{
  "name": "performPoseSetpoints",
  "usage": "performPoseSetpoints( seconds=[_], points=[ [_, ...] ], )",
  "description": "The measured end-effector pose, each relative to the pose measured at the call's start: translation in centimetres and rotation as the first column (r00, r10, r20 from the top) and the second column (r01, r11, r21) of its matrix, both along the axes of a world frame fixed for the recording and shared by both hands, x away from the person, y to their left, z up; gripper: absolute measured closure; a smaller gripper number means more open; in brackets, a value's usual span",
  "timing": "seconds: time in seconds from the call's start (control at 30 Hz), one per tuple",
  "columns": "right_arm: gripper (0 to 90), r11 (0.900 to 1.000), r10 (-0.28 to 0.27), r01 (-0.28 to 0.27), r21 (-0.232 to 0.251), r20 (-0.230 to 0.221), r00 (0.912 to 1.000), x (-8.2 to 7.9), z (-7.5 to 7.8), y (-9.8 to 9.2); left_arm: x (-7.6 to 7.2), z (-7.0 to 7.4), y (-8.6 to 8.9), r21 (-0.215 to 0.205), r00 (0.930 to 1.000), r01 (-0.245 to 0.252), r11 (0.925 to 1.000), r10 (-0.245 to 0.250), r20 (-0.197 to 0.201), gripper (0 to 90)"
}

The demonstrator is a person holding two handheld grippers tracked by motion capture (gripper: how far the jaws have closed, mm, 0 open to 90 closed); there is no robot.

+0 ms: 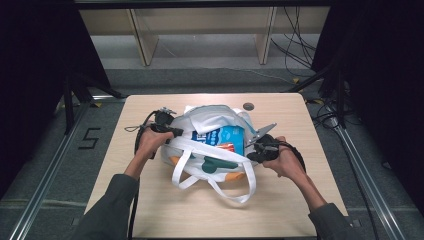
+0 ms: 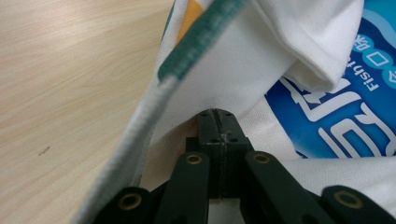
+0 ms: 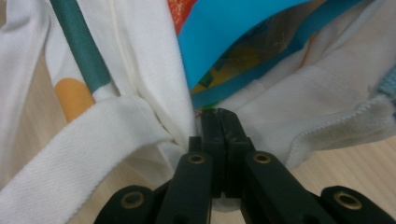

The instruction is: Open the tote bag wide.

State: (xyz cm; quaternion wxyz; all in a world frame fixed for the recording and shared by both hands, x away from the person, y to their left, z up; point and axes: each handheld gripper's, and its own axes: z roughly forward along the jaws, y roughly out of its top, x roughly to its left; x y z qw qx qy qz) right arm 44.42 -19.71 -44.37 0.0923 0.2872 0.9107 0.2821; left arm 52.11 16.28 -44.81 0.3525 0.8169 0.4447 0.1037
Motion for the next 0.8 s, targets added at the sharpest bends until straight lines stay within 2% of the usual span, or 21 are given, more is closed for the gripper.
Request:
performPoseSetpoints(
  seconds=[0.07, 0.13, 0.17, 0.23, 0.27, 0.3, 0.33, 0.37, 0.4, 0.43, 0.47, 0.5, 0.53, 0.57, 0.6, 0.63, 0.67, 0.7, 0.73, 0.77, 0.8],
  points=[
    [90.0, 1.0, -0.01, 0.01, 0.014, 0.004, 0.9999, -0.1, -0.1, -0.1, -0.1, 0.3, -0.4, 0.043, 0.9997, 0.008, 0.999, -0.009, 0.021, 89.4],
    [90.0, 1.0, -0.02, 0.02, 0.006, 0.007, 0.9998, -0.1, 0.5, 0.0, -0.5, 1.0, -0.3, 0.016, 0.9998, -0.001, 0.9999, 0.0, 0.02, 89.2],
    [90.0, 0.998, -0.049, 0.048, 0.028, 0.032, 0.9983, -0.2, 1.1, 0.0, -0.8, 1.4, -0.4, -0.005, 0.9993, 0.003, 1.0, -0.003, 0.037, 88.7],
    [90.0, 0.997, -0.036, 0.03, 0.067, 0.091, 0.9952, 0.0, 2.4, 0.0, -1.1, 2.2, -0.4, -0.025, 0.9972, 0.026, 0.9994, -0.024, 0.07, 87.6],
    [90.0, 0.995, -0.041, 0.028, 0.097, 0.134, 0.9901, 0.3, 3.1, 0.1, -1.2, 2.7, -0.5, -0.035, 0.9959, 0.03, 0.9989, -0.027, 0.086, 87.3],
    [90.0, 0.992, -0.062, 0.04, 0.12, 0.19, 0.9798, 1.2, 3.8, 0.1, -1.1, 3.0, -0.5, -0.034, 0.9952, 0.029, 0.999, -0.026, 0.094, 86.7],
    [90.0, 0.991, -0.077, 0.052, 0.124, 0.211, 0.9745, 1.8, 4.2, 0.3, -0.9, 3.4, -0.5, -0.032, 0.9941, 0.023, 0.9992, -0.02, 0.107, 86.4],
    [90.0, 0.991, -0.089, 0.061, 0.122, 0.232, 0.9686, 2.7, 4.6, 0.3, -0.5, 3.6, -0.4, -0.048, 0.9928, 0.006, 0.9988, -0.001, 0.12, 85.9],
    [90.0, 0.986, -0.115, 0.08, 0.146, 0.256, 0.9598, 3.9, 4.7, 0.4, -0.2, 3.7, -0.2, -0.051, 0.9923, -0.005, 0.9987, 0.012, 0.124, 86.0],
    [90.0, 0.983, -0.136, 0.1, 0.157, 0.242, 0.9608, 4.7, 4.6, 0.4, 0.2, 3.6, 0.1, -0.042, 0.9917, -0.025, 0.9988, 0.03, 0.125, 86.3],
    [90.0, 0.979, -0.165, 0.13, 0.157, 0.239, 0.9568, 5.9, 4.1, 0.3, 0.4, 3.4, 0.4, -0.036, 0.9921, -0.035, 0.9988, 0.039, 0.119, 86.8],
    [90.0, 0.979, -0.178, 0.149, 0.138, 0.223, 0.9586, 6.5, 3.7, 0.3, 0.6, 2.9, 0.7, -0.03, 0.9933, -0.055, 0.998, 0.058, 0.1, 87.2],
    [90.0, 0.978, -0.196, 0.173, 0.118, 0.232, 0.9526, 7.4, 2.7, 0.1, 0.9, 2.0, 1.0, -0.008, 0.9948, -0.066, 0.9978, 0.067, 0.077, 88.0],
    [90.0, 0.979, -0.204, 0.199, 0.048, 0.218, 0.9544, 8.2, 1.7, -0.1, 1.0, 1.5, 1.2, 0.009, 0.9954, -0.07, 0.9975, 0.069, 0.066, 88.8],
    [90.0, 0.976, -0.213, 0.219, -0.006, 0.21, 0.9542, 8.7, 0.6, -0.1, 1.0, 1.1, 1.3, 0.006, 0.9953, -0.074, 0.9973, 0.073, 0.064, 89.1],
    [90.0, 0.976, -0.209, 0.218, -0.029, 0.19, 0.9593, 8.9, -0.1, -0.1, 1.1, 0.8, 1.5, -0.008, 0.9956, -0.075, 0.9972, 0.075, 0.056, 89.3],
    [90.0, 0.976, -0.206, 0.215, -0.03, 0.181, 0.9616, 9.2, -0.9, 0.0, 1.2, 0.5, 1.5, -0.01, 0.9962, -0.073, 0.9973, 0.074, 0.046, 89.3],
    [90.0, 0.971, -0.233, 0.237, -0.005, 0.168, 0.9578, 9.4, -1.8, 0.1, 1.2, 0.3, 1.5, -0.008, 0.9956, -0.077, 0.997, 0.078, 0.052, 89.4],
    [90.0, 0.97, -0.24, 0.244, -0.014, 0.14, 0.9606, 9.5, -2.2, 0.1, 1.3, 0.1, 1.4, -0.008, 0.9951, -0.08, 0.9968, 0.08, 0.058, 89.4],
    [90.0, 0.97, -0.241, 0.244, -0.005, 0.135, 0.9612, 9.7, -2.7, 0.1, 1.3, 0.0, 1.5, -0.004, 0.9953, -0.082, 0.9966, 0.082, 0.051, 89.5],
    [90.0, 0.972, -0.226, 0.232, -0.03, 0.126, 0.9658, 9.7, -2.8, 0.0, 1.4, -0.1, 1.5, -0.006, 0.9952, -0.084, 0.9965, 0.084, 0.051, 89.5]
  ],
)
